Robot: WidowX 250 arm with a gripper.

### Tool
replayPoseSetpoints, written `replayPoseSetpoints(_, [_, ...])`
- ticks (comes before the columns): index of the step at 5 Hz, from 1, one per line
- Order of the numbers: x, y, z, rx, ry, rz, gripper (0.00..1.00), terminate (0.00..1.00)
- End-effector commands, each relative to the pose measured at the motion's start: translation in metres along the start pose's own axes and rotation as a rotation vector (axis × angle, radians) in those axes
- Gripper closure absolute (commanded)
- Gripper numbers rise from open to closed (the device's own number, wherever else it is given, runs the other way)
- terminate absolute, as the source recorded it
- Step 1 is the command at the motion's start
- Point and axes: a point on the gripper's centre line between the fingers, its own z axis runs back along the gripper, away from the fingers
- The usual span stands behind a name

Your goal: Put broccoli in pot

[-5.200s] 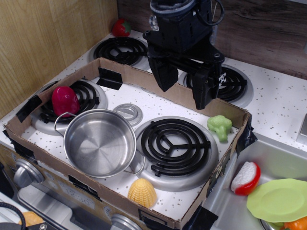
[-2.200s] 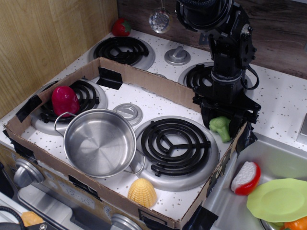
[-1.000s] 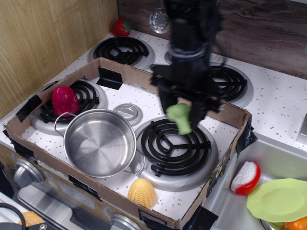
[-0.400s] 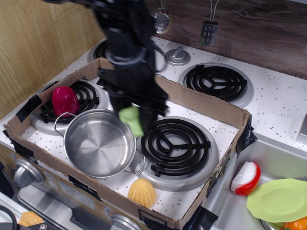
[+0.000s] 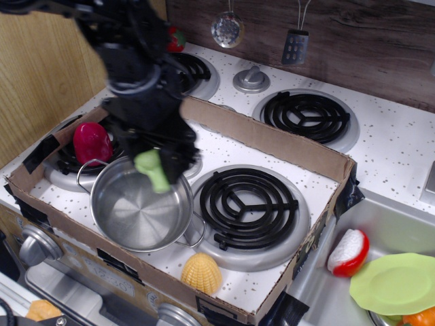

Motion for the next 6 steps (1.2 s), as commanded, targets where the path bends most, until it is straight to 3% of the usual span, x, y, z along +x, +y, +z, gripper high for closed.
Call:
replayPoseSetpoints(1, [-0.001, 0.026, -0.001, -0.032, -0.01, -0.028, 1.0, 0.0])
replayPoseSetpoints(2, [0.001, 0.026, -0.002, -0.032, -0.02, -0.056, 0.0, 0.0])
replayPoseSetpoints(6, [0.014, 0.018, 0.001, 0.008, -0.063, -0.067, 0.0, 0.0])
